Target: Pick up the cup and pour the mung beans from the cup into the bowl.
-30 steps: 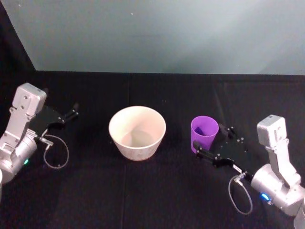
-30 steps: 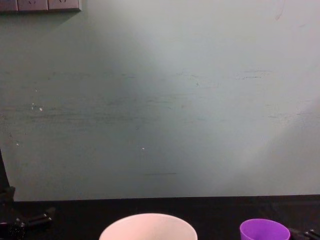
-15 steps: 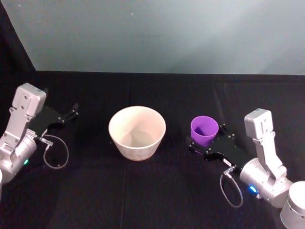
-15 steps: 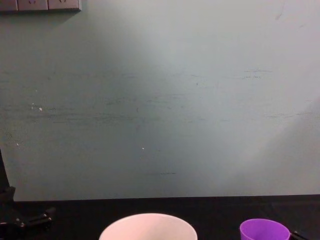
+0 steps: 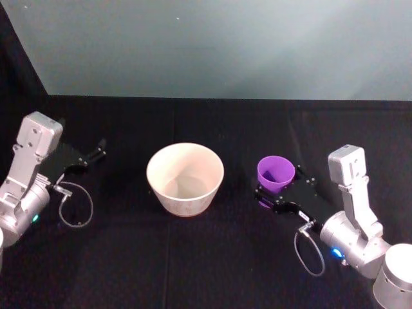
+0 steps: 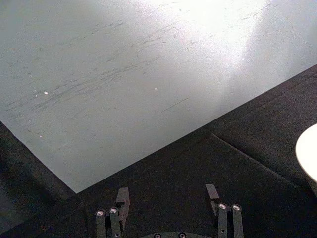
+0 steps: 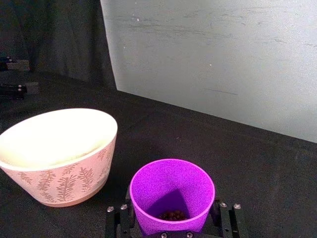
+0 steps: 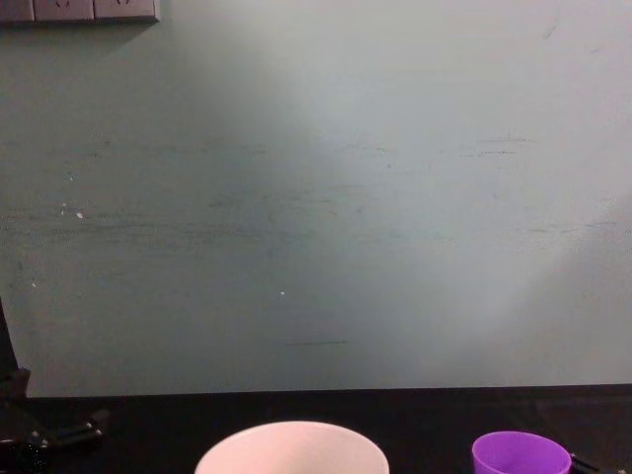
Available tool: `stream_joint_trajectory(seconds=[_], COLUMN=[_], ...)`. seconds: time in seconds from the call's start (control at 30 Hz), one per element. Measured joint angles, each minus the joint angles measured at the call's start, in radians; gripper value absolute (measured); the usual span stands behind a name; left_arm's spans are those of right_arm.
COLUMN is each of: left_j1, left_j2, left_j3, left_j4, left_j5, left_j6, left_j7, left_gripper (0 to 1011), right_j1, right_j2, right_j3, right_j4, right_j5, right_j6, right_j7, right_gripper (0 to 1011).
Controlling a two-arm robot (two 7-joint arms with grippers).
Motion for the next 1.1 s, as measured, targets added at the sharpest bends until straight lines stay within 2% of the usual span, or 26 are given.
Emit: stream_joint_trajectory(seconds=[0.17,0.3,0.53,0.77,1.1], left_j1=[0.0,0.0,0.0,0.0,0.0], left_j2=[0.0,0.0,0.0,0.0,0.0], left_j3=[0.0,0.0,0.0,0.0,0.0], left_j4=[0.0,0.0,0.0,0.0,0.0], left_j5=[0.0,0.0,0.0,0.0,0.0], left_j6=[0.0,0.0,0.0,0.0,0.0], left_j7=[0.0,0.0,0.0,0.0,0.0], left_gripper=[1000,1000,1000,1000,1000], right_j1=[-0.003,-0.01,-0.026,-0.016,0.006], right_j2=[-0.005,-0.008,-0.003,-0.004,-0.035], right_j3=[0.007,0.019,0.047,0.072,0.082], right_j4=[-0.002,-0.021,-0.101,-0.187,-0.183], right_j5=[-0.009,-0.016,-0.017,-0.03,-0.051], right_j6=[0.002,0.012,0.059,0.119,0.13], right_j7=[0.001,0.004,0.005,0.004,0.012], right_gripper=[772,737,731,731,731])
